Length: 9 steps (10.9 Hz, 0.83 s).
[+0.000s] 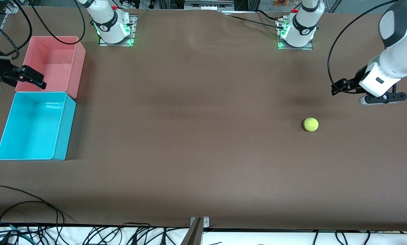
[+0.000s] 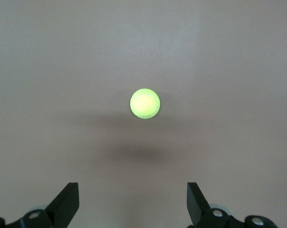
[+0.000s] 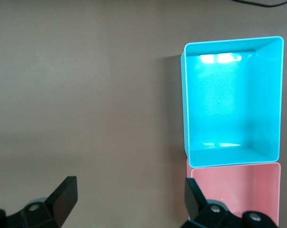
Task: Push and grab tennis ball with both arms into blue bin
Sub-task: 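Move the left gripper down toward the yellow tennis ball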
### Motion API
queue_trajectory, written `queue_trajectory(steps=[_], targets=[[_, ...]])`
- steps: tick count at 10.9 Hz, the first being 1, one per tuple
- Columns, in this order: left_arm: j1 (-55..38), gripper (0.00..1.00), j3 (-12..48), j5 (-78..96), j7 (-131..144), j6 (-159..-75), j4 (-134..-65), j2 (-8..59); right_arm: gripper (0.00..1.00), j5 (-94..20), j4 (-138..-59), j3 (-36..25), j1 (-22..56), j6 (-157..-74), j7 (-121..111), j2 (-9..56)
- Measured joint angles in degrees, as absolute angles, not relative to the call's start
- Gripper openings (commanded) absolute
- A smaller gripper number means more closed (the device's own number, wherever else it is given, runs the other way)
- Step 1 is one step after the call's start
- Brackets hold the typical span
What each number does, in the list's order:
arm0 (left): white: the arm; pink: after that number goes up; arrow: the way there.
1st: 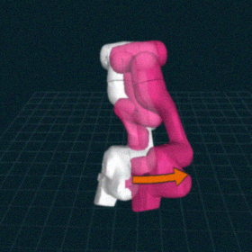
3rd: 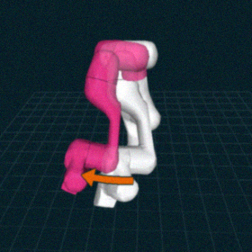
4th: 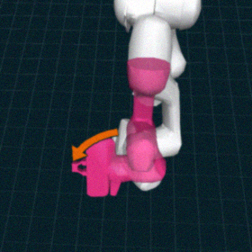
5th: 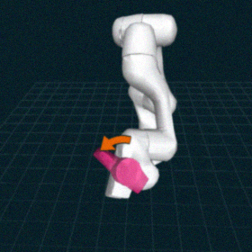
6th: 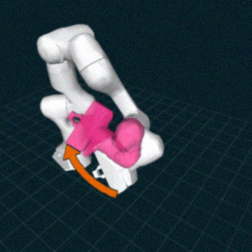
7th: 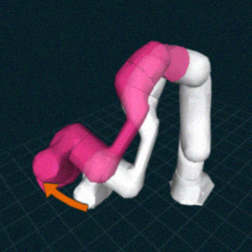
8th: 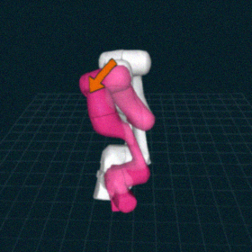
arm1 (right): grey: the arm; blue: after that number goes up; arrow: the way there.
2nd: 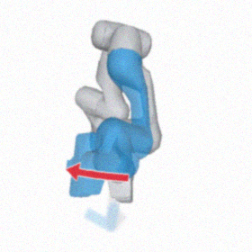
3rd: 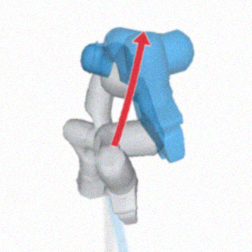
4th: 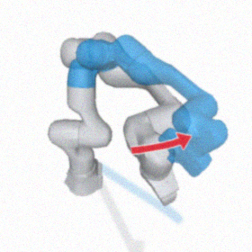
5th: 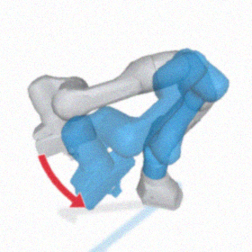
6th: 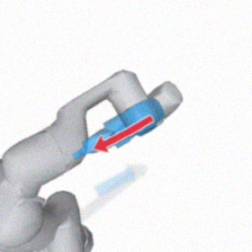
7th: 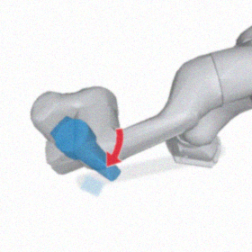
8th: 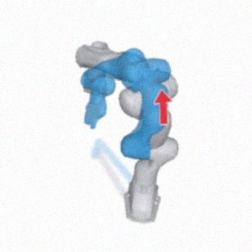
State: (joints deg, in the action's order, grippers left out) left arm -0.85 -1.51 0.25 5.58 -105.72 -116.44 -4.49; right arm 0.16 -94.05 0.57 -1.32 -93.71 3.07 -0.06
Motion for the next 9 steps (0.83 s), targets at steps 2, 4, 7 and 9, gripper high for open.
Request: queue_trajectory(steps=[2,4,7,9], targets=[[-0.69,1.0,-1.72,0.25,5.42,-109.23,-119.8,-4.48,1.0,0.16,-94.05,0.57,-1.32,-93.71,3.07,-0.06],[-0.51,0.69,-2.09,0.25,4.67,-112.68,-123.24,-4.46,1.0,0.16,-94.05,0.58,-1.32,-93.7,3.07,-0.06],[-0.46,0.0,-2.1,0.2,-5.83,-116.96,-129.29,-4.45,1.0,0.16,-94.04,0.58,-1.31,-93.7,3.07,-0.05],[-0.36,0.0,-2.11,0.2,-14.69,-117.14,-130.31,-4.47,1.0,0.16,-94.04,0.58,-1.31,-93.7,3.07,-0.05]])
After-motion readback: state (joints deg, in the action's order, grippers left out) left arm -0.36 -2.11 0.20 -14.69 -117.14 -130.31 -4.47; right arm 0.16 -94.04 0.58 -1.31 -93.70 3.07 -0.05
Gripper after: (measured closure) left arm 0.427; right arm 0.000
